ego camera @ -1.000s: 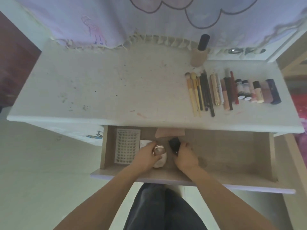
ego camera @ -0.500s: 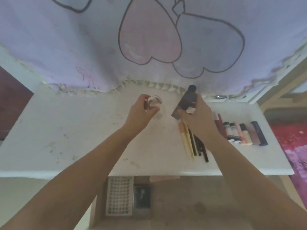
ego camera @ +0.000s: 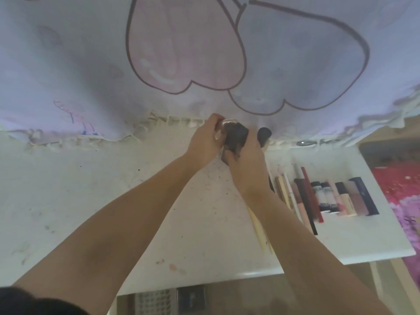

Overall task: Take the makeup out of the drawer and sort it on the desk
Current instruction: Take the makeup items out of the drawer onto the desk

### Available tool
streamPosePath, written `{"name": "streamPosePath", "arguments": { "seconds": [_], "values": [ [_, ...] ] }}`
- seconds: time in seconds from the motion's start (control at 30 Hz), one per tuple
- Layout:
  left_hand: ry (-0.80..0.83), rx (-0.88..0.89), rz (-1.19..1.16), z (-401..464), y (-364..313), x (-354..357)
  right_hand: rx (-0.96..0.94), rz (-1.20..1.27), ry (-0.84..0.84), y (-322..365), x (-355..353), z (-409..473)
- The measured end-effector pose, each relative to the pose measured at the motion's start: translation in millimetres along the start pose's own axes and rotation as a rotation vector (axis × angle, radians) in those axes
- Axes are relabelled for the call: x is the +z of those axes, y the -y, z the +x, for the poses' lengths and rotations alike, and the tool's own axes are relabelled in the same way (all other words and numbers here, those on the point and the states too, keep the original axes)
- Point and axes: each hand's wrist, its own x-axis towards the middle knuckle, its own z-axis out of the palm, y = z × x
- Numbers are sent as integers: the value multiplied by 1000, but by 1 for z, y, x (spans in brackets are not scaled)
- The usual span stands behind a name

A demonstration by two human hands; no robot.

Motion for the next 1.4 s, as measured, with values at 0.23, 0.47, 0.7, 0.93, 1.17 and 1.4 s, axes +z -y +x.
{"name": "streamPosePath", "arguments": {
  "seconds": [0.23, 0.47, 0.7, 0.93, 1.17, 1.4],
  "values": [
    [-83, -76, -74, -30, 13, -13, -112, 50, -31, 18, -45, -51],
    [68, -50, 48, -253, 15, -26, -370, -174, 585, -60, -35, -220],
    [362, -187, 458, -346, 76, 36, -283, -523, 534, -118, 27, -219],
    [433, -262, 812, -342, 85, 74, -244, -453, 519, -116, 46, -208],
    [469, -392, 594, -339, 77, 60, -159, -789, 829, -142, 25, -233],
    [476, -385, 185, -345, 38, 7, -143, -440, 848, -90, -45, -234]
  ]
}}
